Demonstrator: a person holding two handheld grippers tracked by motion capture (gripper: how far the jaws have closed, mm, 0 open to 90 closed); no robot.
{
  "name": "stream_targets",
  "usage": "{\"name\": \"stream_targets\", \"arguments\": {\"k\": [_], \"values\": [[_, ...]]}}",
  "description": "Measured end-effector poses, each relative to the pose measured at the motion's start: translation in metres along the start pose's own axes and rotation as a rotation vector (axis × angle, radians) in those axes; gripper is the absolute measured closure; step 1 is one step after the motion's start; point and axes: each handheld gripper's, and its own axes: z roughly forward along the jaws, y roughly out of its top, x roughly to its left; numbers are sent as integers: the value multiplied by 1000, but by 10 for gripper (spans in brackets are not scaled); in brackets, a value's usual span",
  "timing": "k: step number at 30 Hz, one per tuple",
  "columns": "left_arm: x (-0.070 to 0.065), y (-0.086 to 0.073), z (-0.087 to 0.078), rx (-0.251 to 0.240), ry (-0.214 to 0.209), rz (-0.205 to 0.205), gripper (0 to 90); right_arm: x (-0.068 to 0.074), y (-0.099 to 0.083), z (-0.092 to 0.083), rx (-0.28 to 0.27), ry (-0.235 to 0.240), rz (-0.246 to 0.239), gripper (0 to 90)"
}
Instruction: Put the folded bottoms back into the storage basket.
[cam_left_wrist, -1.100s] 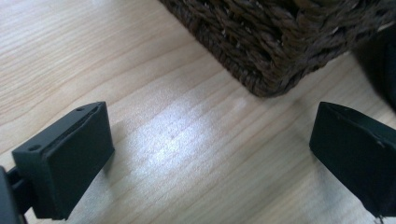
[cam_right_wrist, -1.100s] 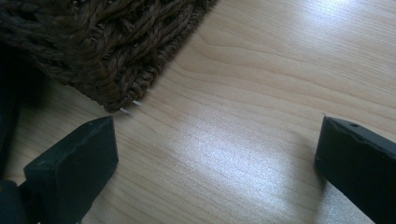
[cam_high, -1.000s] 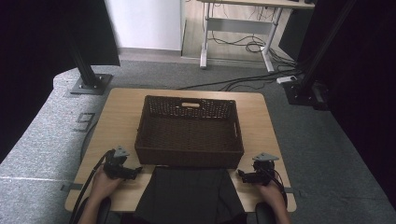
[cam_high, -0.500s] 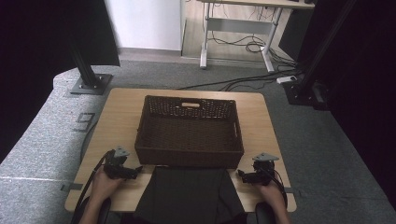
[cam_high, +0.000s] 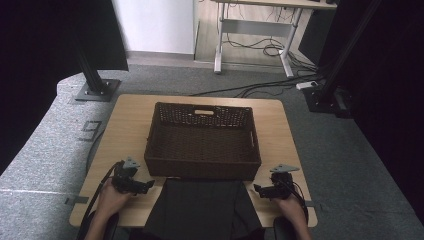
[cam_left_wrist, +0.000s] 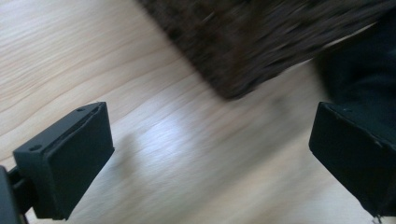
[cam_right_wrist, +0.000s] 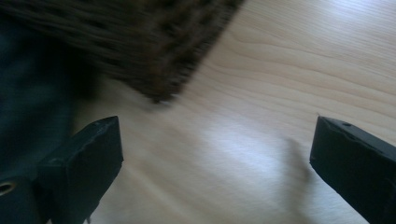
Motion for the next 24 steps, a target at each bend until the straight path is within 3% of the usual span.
{"name": "stream_targets", "arguments": {"k": [5,7,11,14,16,20,24], "values": [[-26,2,-6,-9,-38,54,0,19,7,-13,-25,78,8,0],[-34,1,-5,-8,-71,65,0,29,9,-16,-23,119,2,0],[-49,1,-2,-11,-137,76,0,51,13,-16,-9,197,-3,0],[-58,2,1,-14,-163,90,0,63,15,-11,-3,250,5,0],[-61,3,3,-22,-164,93,0,70,17,-8,5,266,7,0],[-65,5,2,-46,-208,69,22,85,21,-2,13,293,21,0],[-68,5,2,-54,-250,57,24,95,24,1,20,277,6,0]]}}
